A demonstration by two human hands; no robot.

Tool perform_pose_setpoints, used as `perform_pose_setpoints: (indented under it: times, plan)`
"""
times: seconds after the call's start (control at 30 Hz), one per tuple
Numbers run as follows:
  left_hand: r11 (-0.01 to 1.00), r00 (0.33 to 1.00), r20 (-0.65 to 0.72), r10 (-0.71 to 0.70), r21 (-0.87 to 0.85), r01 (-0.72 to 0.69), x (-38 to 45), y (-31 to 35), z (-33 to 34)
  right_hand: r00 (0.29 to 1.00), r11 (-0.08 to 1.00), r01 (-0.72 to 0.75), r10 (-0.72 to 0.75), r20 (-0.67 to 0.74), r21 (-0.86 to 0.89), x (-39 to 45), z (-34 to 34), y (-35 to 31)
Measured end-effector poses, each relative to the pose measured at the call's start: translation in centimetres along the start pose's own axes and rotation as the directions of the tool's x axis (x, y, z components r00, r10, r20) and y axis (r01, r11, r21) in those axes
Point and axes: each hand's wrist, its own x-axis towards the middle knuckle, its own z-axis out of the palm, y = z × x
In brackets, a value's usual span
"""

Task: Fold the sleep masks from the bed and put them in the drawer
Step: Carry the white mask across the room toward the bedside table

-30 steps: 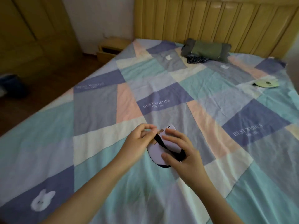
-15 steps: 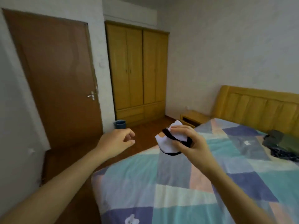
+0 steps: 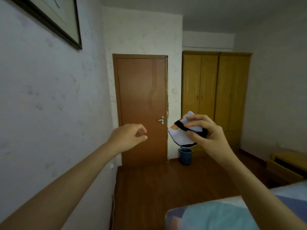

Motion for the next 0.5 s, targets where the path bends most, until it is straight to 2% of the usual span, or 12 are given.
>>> perform_pose_setpoints:
  times: [0.2, 0.4, 0.5]
  plan:
    - [1.000, 1.000, -0.026, -0.010, 0.017, 0.010, 6.6, -8.6, 0.9, 0.999, 1.000, -0.008, 0.007, 0.047, 0.008, 8.3, 7.5, 6.4]
    - [0.995, 0.992, -0.128, -0.019, 0.095, 0.031, 16.2, -16.4, 3.7, 0.993, 0.999, 0.014, -0.020, 0.113, 0.049, 17.9, 13.3, 16.8]
    - [0.993, 0.985, -0.133, -0.111, 0.020, 0.115, 21.3, -20.2, 4.5, 0.993, 0.996, 0.040, -0.049, 0.110, 0.081, 23.7, 16.1, 22.5]
